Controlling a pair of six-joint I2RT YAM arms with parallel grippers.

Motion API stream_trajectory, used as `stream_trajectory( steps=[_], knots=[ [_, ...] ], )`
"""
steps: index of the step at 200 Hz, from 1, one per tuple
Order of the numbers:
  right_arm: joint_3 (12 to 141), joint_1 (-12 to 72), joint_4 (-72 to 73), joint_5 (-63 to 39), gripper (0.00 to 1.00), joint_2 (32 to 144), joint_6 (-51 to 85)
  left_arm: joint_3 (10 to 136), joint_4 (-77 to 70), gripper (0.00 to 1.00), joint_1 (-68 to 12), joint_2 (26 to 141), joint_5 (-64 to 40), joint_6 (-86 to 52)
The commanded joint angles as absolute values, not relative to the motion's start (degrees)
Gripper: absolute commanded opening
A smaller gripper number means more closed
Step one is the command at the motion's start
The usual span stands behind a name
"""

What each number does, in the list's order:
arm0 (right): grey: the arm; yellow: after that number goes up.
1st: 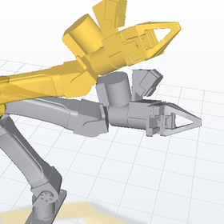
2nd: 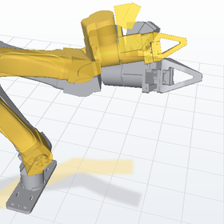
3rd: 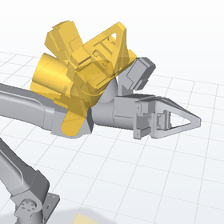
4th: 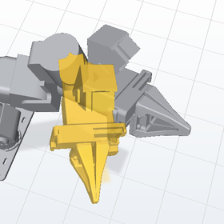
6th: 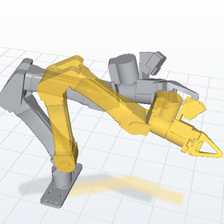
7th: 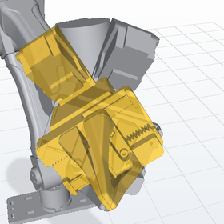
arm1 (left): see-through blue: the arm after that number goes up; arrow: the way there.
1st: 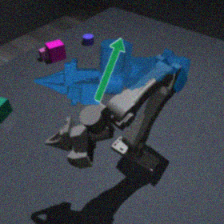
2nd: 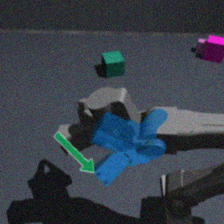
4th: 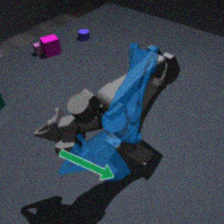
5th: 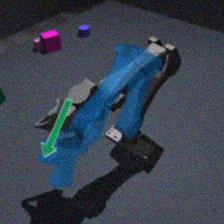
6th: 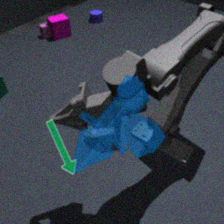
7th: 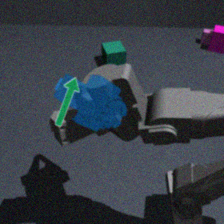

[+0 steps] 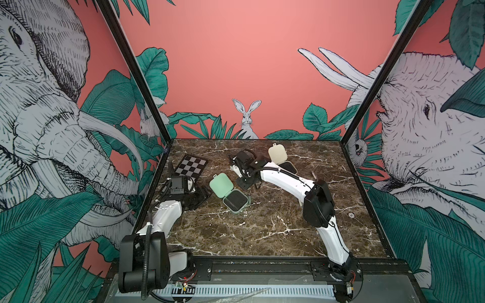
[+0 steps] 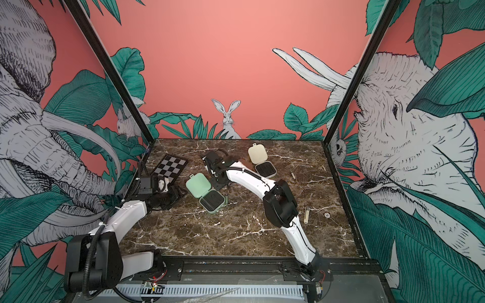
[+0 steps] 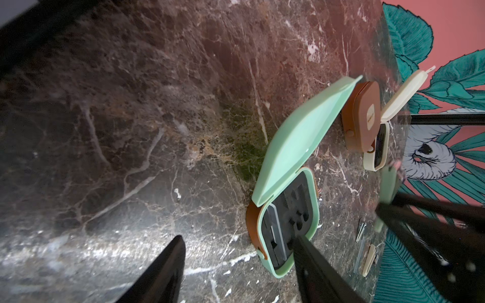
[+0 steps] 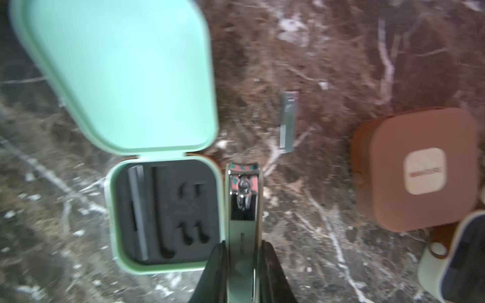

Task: Organize nail clipper sets
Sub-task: Place the nail clipper in the storage box.

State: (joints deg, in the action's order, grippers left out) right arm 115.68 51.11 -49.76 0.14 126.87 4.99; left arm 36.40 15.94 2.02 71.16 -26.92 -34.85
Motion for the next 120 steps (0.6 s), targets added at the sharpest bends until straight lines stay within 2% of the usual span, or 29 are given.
stream_trajectory(
  steps=[1,120],
  knots=[
    [113.8,53.7,-48.8,-2.9,0.12,127.4,5.9,37.9,16.0,0.68,2.0,71.2,-26.1,-34.1],
    [115.1,56.2,-47.7,-3.3,0.11,133.6,8.0,35.6,15.3,0.68,2.0,70.0,-26.7,-34.5]
  ],
)
